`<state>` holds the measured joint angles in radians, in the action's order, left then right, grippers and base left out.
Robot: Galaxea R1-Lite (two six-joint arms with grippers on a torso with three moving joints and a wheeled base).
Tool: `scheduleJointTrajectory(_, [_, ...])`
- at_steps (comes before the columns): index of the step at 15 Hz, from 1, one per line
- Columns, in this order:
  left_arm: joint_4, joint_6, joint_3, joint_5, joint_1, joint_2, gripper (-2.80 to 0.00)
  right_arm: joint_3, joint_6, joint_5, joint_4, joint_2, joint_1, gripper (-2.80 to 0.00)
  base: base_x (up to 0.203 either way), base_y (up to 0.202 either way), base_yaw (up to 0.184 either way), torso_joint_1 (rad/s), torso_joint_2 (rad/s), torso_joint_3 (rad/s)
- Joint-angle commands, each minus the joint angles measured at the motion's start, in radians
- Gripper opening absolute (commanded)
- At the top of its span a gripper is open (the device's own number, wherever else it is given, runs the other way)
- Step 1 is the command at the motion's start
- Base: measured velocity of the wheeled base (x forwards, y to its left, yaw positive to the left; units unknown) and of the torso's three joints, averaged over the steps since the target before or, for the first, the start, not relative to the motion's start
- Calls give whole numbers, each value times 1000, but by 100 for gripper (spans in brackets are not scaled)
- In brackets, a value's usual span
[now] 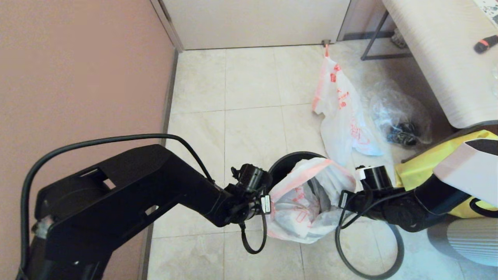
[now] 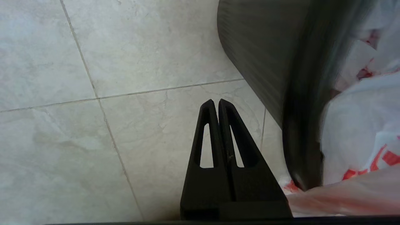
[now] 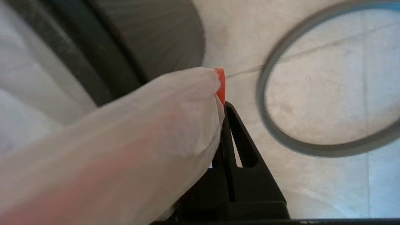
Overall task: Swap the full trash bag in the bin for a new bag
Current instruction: Put the new garbage bag on the trash can
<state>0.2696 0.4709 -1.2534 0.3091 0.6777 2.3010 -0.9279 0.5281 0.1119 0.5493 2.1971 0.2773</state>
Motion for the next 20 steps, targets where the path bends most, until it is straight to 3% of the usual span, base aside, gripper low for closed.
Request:
scheduleJointTrajectory(1, [42, 2, 40, 2, -8, -15, -280, 0, 3, 0, 14, -17, 18, -280, 0, 0, 0, 0, 0, 0])
scheduleJointTrajectory(4, [107, -18, 93, 2, -21, -36, -280, 11, -15, 3, 40, -26, 45, -280, 0, 0, 0, 0, 0, 0])
scheduleJointTrajectory(5, [111, -28, 103, 2, -21, -45, -280, 21, -26, 3, 41, -25, 45, -61, 0, 0, 0, 0, 0, 0])
scheduleJointTrajectory(6, [111, -26, 107, 2, -21, -50, 0, 27, -27, 3, 43, -28, 42, 0, 0, 0, 0, 0, 0, 0])
scheduleJointTrajectory(9, [121, -27, 174, 1, -15, -103, 0, 109, -40, -1, 41, -93, 57, 0, 0, 0, 0, 0, 0, 0])
scheduleJointTrajectory(14, [139, -22, 425, 8, 60, -270, 0, 387, -82, -3, 43, -291, 147, 0, 0, 0, 0, 0, 0, 0])
scheduleJointTrajectory(19, [159, 21, 552, 15, 80, -353, 0, 469, -167, -4, 52, -378, 188, 0, 0, 0, 0, 0, 0, 0])
scheduleJointTrajectory(20, [176, 32, 582, 7, 83, -355, 0, 471, -181, -2, 52, -389, 189, -188, 0, 0, 0, 0, 0, 0])
